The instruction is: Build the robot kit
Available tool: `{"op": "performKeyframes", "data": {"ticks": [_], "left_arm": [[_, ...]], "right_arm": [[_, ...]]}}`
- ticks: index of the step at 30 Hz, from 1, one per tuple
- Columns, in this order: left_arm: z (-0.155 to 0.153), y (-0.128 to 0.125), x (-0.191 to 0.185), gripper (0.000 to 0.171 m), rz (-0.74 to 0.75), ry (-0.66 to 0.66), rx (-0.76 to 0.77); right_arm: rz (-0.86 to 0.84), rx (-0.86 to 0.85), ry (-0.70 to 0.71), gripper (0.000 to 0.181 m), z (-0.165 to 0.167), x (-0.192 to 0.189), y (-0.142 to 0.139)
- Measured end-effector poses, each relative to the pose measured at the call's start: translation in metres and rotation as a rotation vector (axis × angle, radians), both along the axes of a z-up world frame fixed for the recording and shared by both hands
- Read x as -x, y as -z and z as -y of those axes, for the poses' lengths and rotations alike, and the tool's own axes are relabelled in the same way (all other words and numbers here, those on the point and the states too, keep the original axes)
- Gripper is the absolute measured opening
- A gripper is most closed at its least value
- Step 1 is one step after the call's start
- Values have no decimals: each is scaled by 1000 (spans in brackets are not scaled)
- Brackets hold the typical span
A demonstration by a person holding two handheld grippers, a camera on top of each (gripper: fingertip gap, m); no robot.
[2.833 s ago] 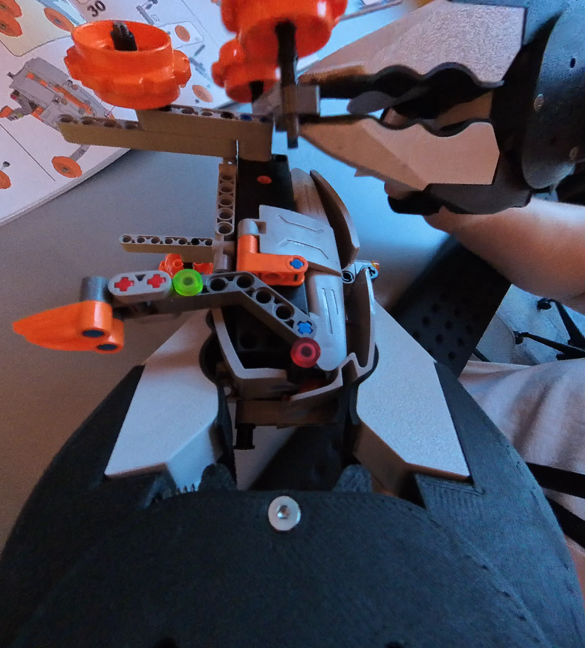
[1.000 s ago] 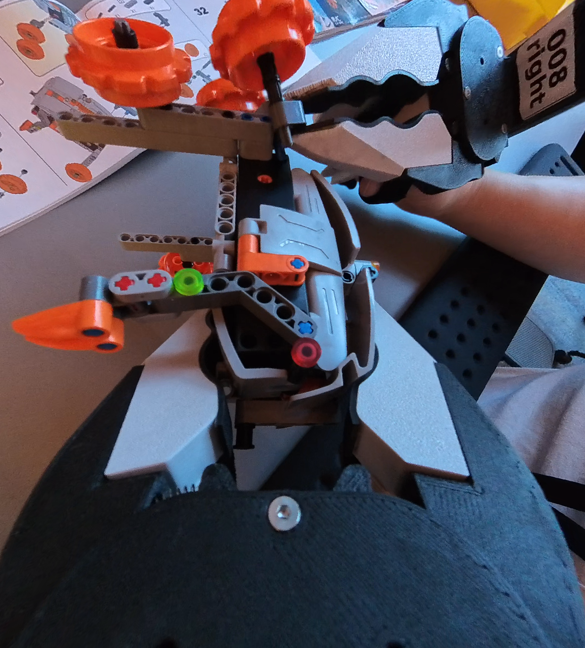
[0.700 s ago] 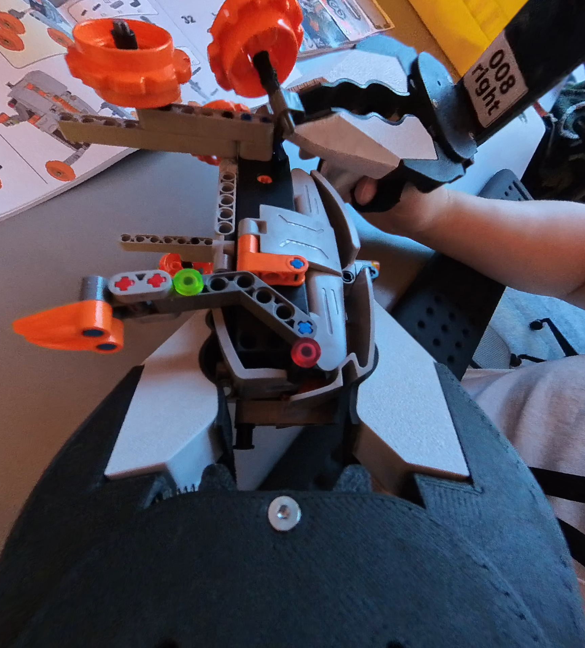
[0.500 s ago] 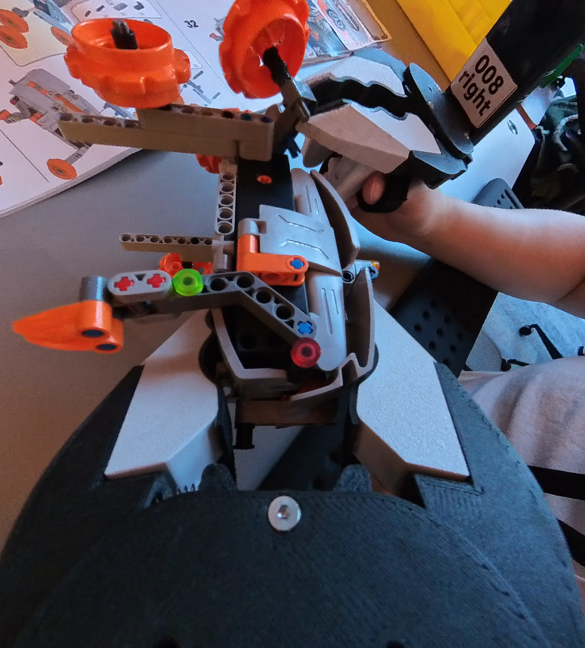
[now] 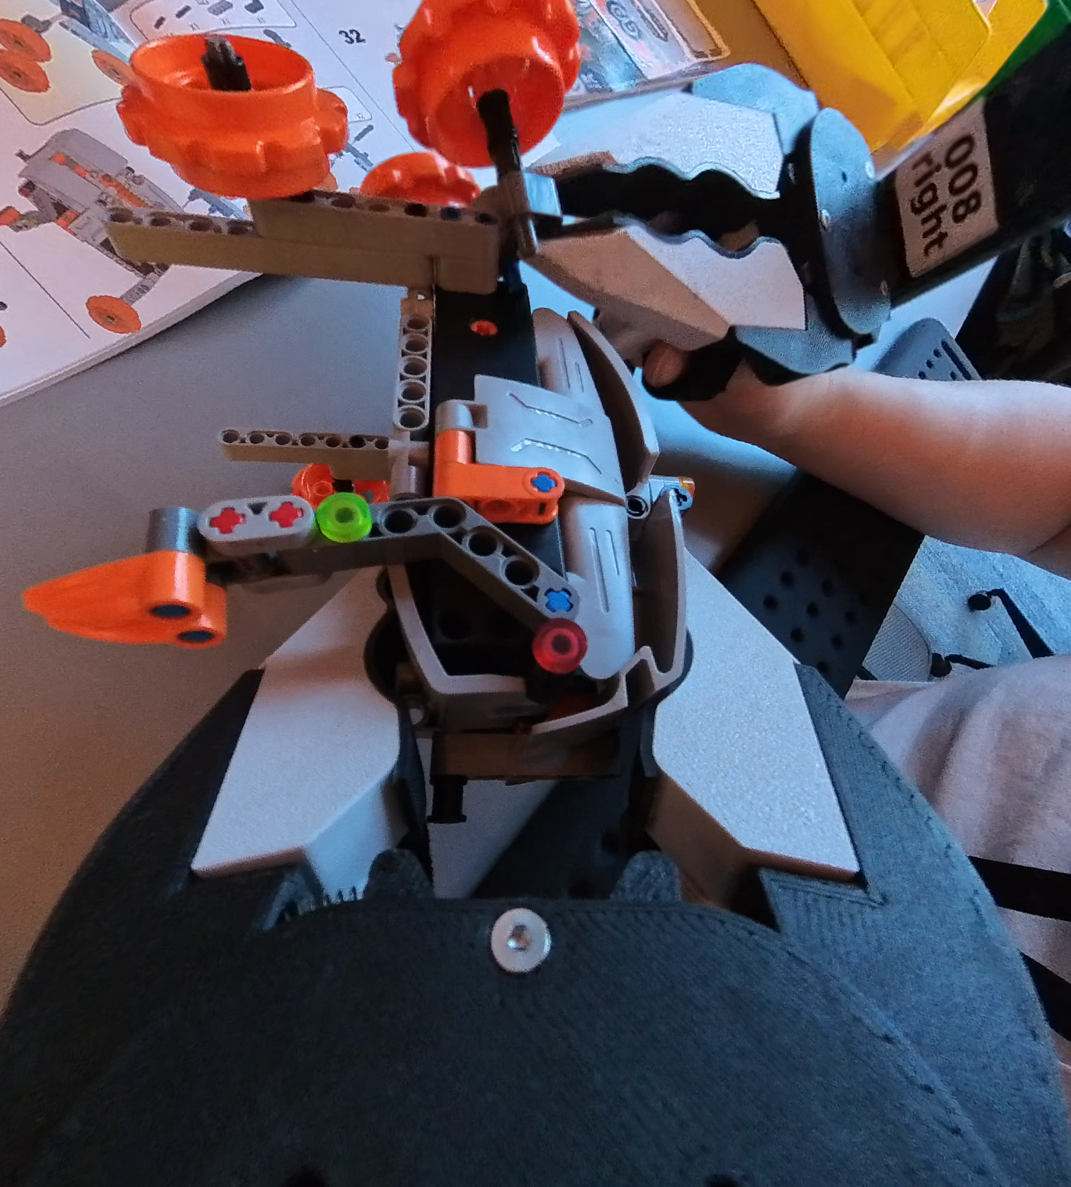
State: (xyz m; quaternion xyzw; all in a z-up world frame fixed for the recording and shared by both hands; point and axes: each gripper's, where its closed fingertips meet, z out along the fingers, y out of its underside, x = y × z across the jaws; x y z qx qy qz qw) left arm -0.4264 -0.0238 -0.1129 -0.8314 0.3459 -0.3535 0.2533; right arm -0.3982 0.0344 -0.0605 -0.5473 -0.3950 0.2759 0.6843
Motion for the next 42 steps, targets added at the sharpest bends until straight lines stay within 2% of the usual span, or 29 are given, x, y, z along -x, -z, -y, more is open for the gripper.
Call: {"op": "performKeyframes", "data": {"ticks": [10,13,22,32,42], "left_arm": [[-1,2,2,78,-37,-5,-19],[-3,6,5,77,-87,-4,-49],[-4,7,6,77,-93,10,-49],[-9,8,7,77,-129,34,-47],[-13,8,9,77,-136,41,-47]], "right_arm": [[240,-215,52,7,2,5,3],[317,-279,68,7,3,6,7],[330,-306,50,8,2,6,9],[449,-419,34,8,0,5,13],[520,-478,82,8,-4,7,14]]}}
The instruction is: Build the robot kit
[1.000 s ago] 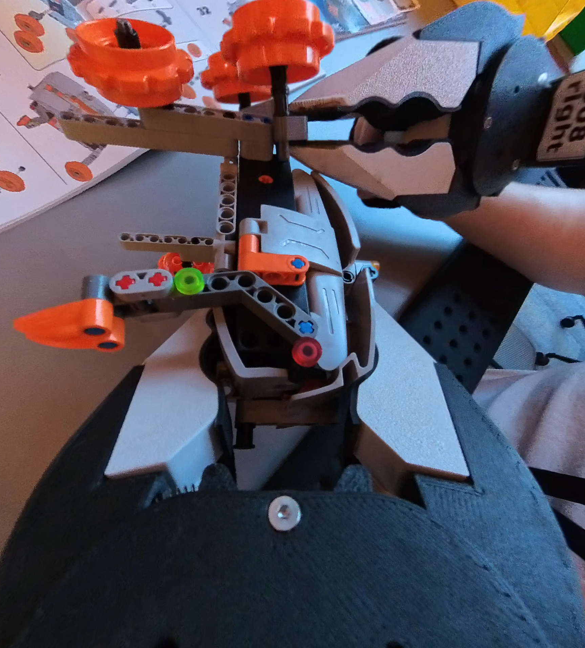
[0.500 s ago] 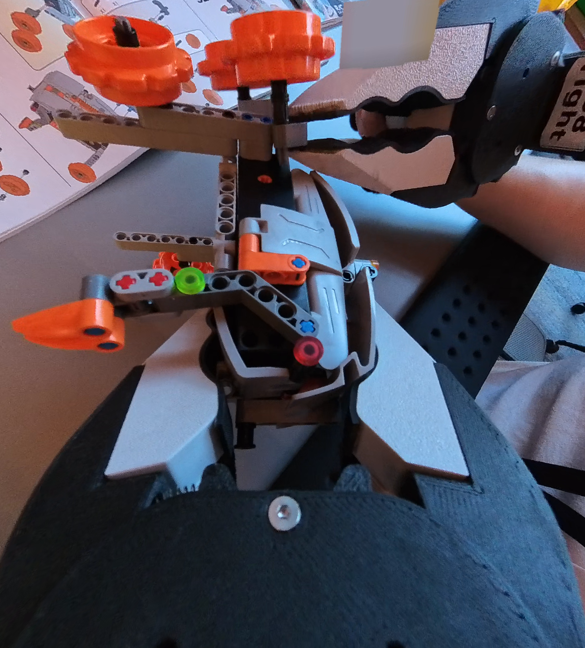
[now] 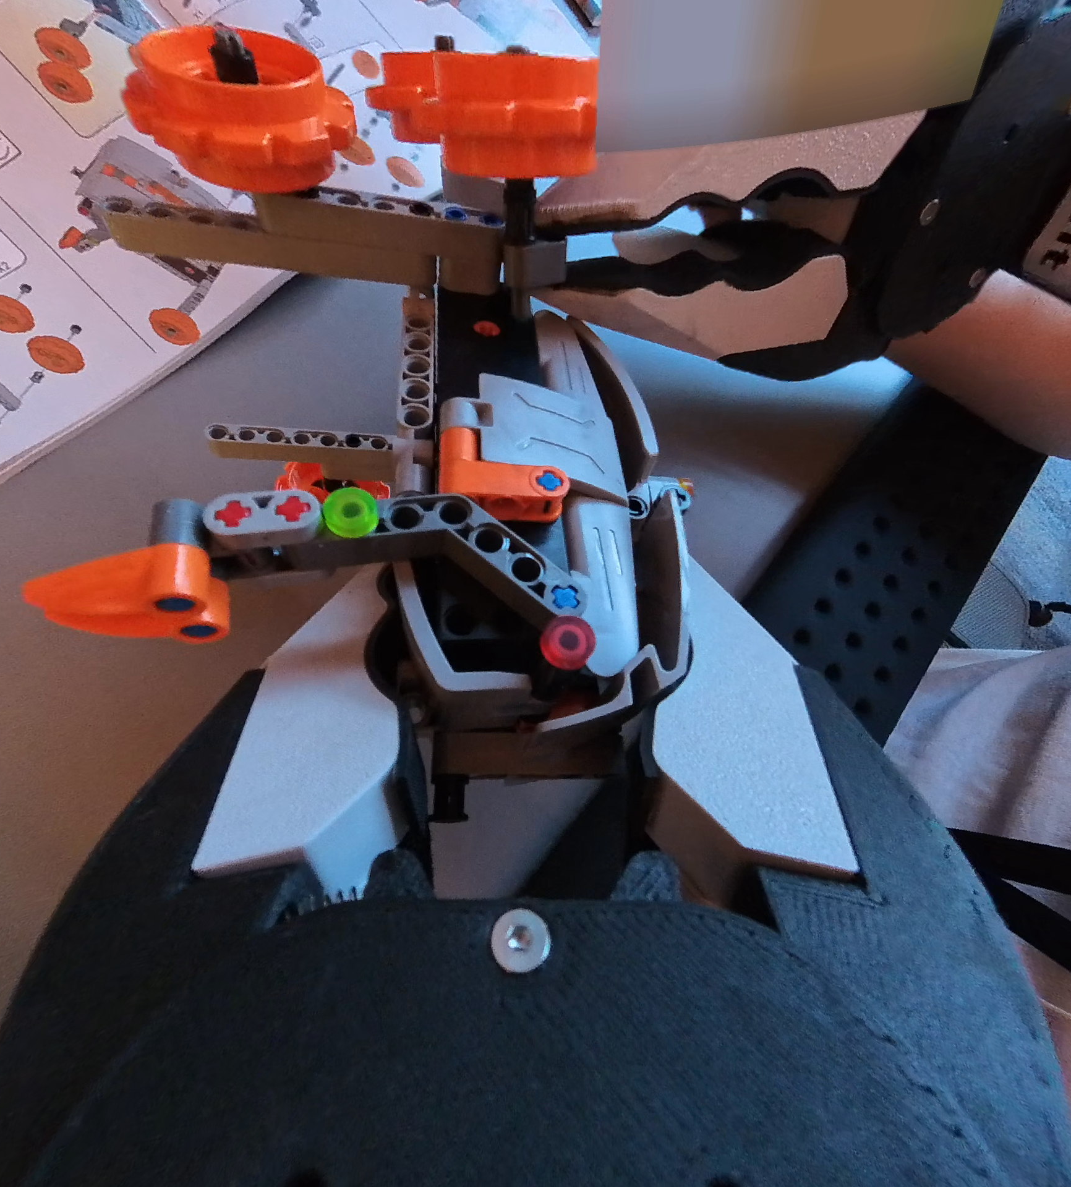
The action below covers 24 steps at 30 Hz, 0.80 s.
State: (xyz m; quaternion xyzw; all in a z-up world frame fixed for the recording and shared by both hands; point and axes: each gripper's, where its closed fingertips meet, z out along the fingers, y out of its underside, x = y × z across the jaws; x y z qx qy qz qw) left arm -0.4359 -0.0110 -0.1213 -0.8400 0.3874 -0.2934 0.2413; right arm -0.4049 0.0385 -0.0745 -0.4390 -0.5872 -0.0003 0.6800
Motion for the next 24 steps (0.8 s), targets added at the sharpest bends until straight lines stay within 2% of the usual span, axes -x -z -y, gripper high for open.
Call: {"op": "performKeyframes", "data": {"ticks": [5,10,24], "left_arm": [[0,-2,-1,77,25,-6,12],[0,-4,-3,77,54,-11,45],[-1,-3,-2,77,13,9,46]], "right_arm": [[-40,42,41,8,-4,0,-3],[-170,169,21,8,-7,-1,-5],[-40,57,-1,9,-5,-2,0]]}}
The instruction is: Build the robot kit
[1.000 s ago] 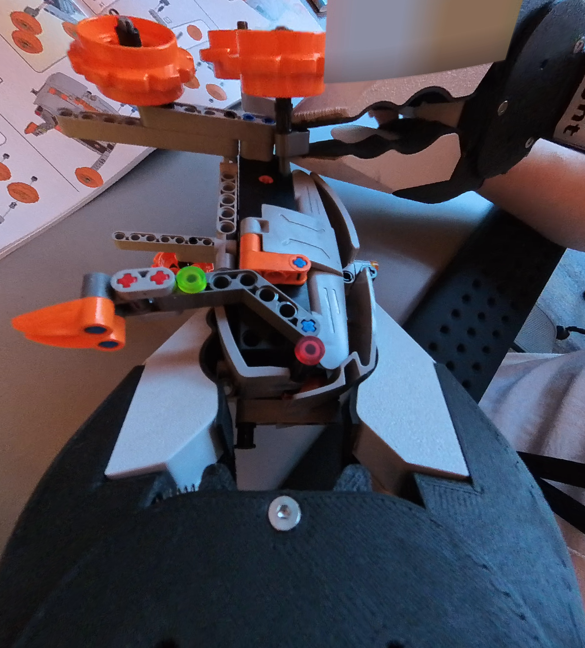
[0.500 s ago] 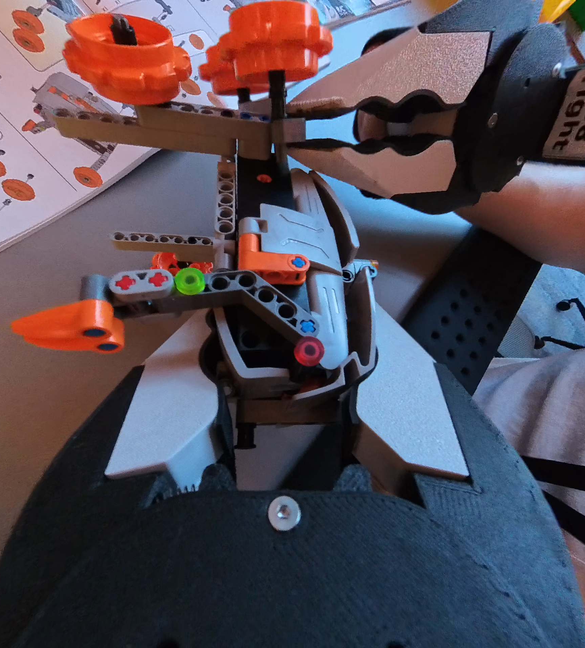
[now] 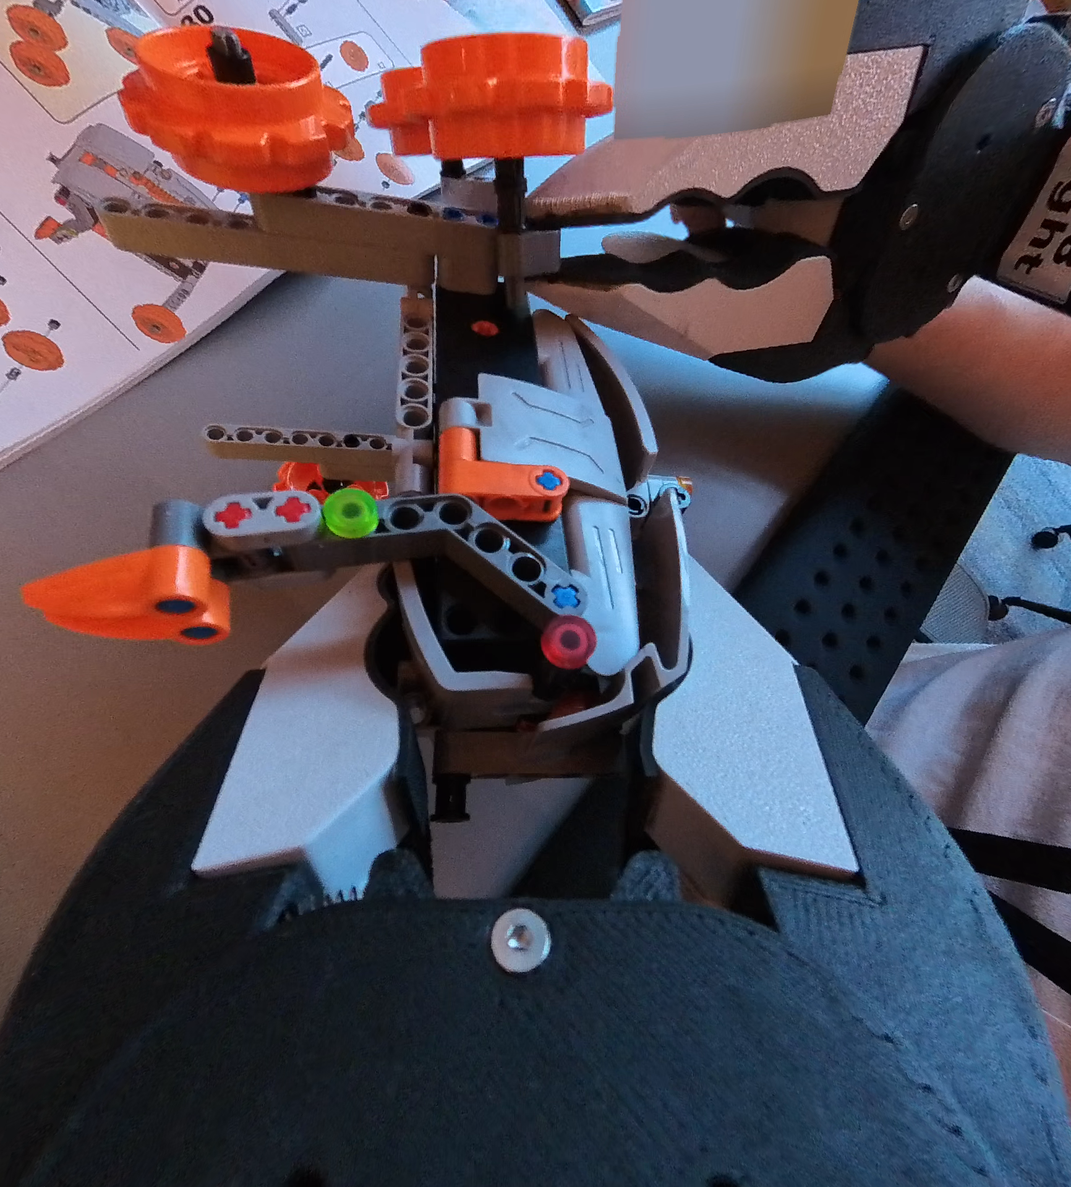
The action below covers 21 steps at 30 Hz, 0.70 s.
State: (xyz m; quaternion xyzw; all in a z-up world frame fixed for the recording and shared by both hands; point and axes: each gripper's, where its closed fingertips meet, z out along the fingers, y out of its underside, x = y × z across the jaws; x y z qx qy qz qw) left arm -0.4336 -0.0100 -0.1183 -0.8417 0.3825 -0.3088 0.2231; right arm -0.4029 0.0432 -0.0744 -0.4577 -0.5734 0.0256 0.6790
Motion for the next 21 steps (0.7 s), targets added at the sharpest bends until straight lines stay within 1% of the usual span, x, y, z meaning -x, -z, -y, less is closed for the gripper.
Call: {"op": "performKeyframes", "data": {"ticks": [16,21], "left_arm": [[-2,2,2,77,-14,-7,-13],[-1,3,3,77,-9,-8,-15]], "right_arm": [[93,-92,4,8,1,3,2],[99,-105,-5,8,2,4,2]]}}
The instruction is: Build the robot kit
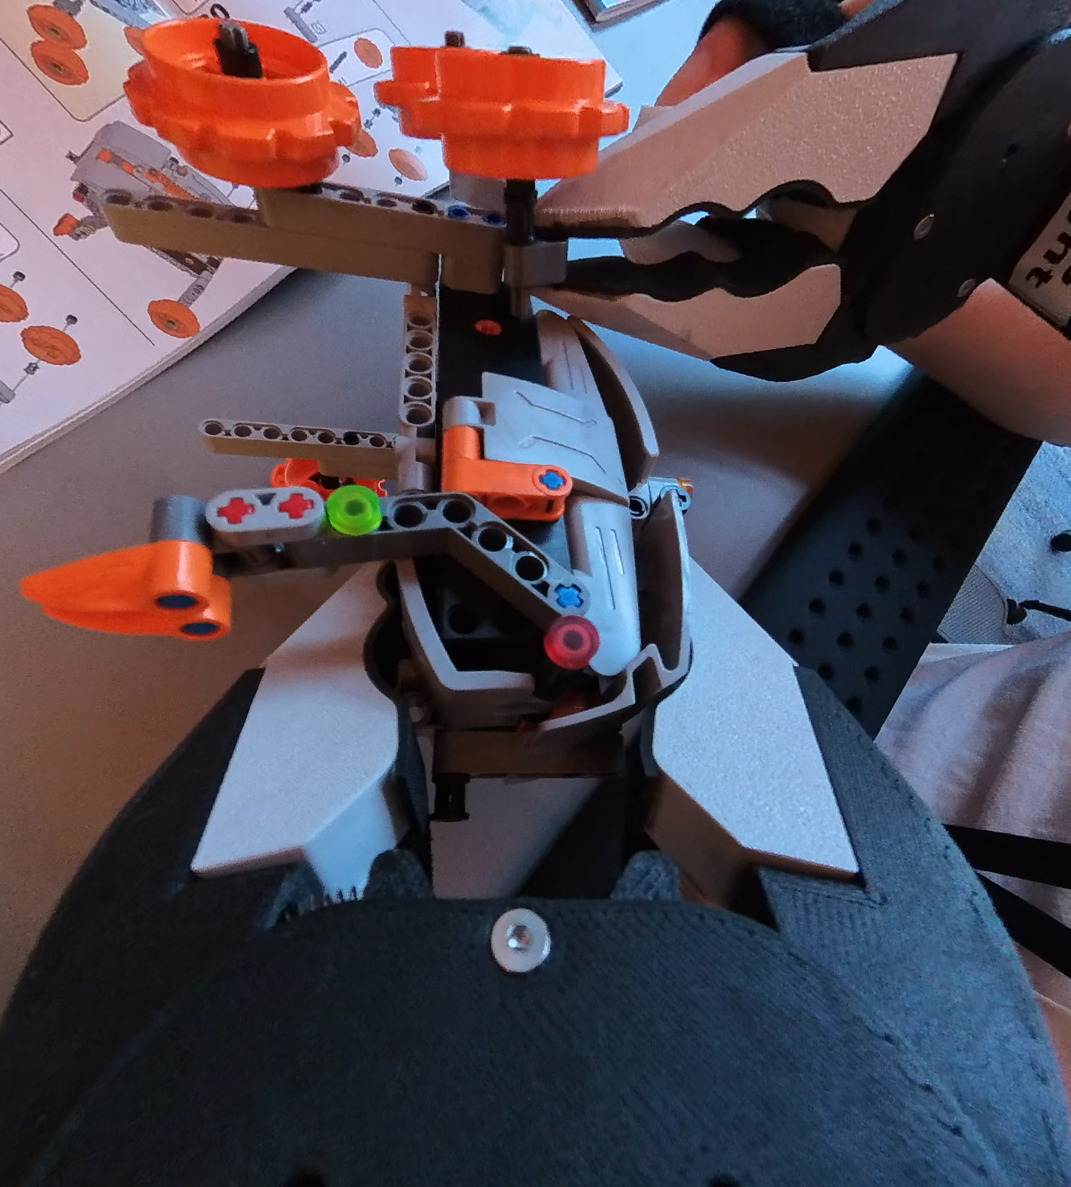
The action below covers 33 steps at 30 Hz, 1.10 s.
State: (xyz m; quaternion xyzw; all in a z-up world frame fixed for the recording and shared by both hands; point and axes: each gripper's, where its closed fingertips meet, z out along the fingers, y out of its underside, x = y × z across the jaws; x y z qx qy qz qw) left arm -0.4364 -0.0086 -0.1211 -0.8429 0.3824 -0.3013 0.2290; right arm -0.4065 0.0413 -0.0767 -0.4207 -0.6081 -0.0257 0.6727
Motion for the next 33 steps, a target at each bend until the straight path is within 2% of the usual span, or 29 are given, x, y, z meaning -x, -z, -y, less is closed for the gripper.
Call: {"op": "performKeyframes", "data": {"ticks": [16,25,30,33], "left_arm": [[-3,3,2,77,-31,7,-27],[-5,2,4,77,-5,2,-13],[-8,2,5,77,-10,-10,-27],[-9,5,5,77,-34,-27,-53]], "right_arm": [[29,-36,-22,8,0,2,3],[10,19,-14,9,-2,5,3],[14,43,65,8,-8,6,1],[103,6,115,8,-9,6,3]]}}
